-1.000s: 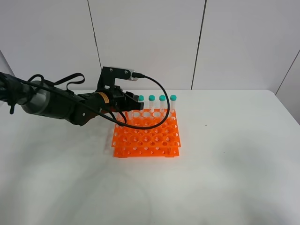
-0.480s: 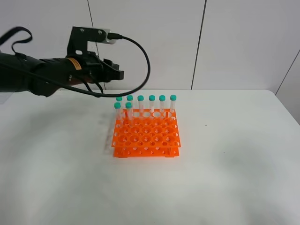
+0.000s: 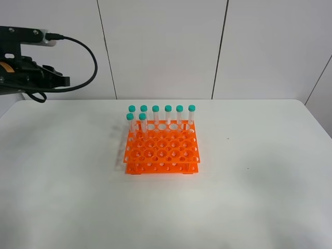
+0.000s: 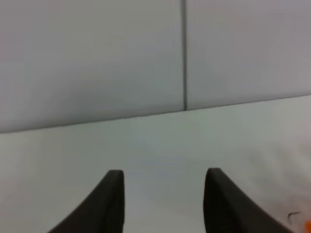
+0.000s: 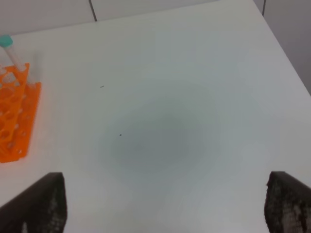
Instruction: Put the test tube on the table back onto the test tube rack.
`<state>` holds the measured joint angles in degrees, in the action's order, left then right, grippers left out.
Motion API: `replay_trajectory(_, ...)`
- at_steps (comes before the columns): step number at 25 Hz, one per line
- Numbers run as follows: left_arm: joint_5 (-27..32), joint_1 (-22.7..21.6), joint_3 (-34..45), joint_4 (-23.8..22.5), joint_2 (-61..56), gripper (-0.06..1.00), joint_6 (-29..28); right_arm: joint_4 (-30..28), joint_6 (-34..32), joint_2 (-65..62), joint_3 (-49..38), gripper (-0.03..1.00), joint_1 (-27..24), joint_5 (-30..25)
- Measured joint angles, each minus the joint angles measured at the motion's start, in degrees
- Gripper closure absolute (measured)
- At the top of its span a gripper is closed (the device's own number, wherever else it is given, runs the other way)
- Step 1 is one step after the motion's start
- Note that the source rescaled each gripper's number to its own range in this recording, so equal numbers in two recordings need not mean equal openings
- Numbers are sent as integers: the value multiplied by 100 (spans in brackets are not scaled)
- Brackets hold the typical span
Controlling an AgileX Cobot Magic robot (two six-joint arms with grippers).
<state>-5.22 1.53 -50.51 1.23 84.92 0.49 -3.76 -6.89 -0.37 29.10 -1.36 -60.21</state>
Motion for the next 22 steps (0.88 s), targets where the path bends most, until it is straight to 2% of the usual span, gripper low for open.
replay_trajectory(6,373,-73,124,38,-279,65,89,0,0,0,0,11,0,0)
replay_trajectory(10,1030,-73,129,38,-648,65,207,0,0,0,0,11,0,0)
replay_trajectory(13,1617,-73,129,38,-1163,65,539,0,0,0,0,11,0,0)
replay_trajectory(15,2179,-73,129,64,-1665,65,715,0,0,0,0,11,0,0)
replay_trajectory(22,4730,-73,129,708,-3582,65,990,0,0,0,0,11,0,0)
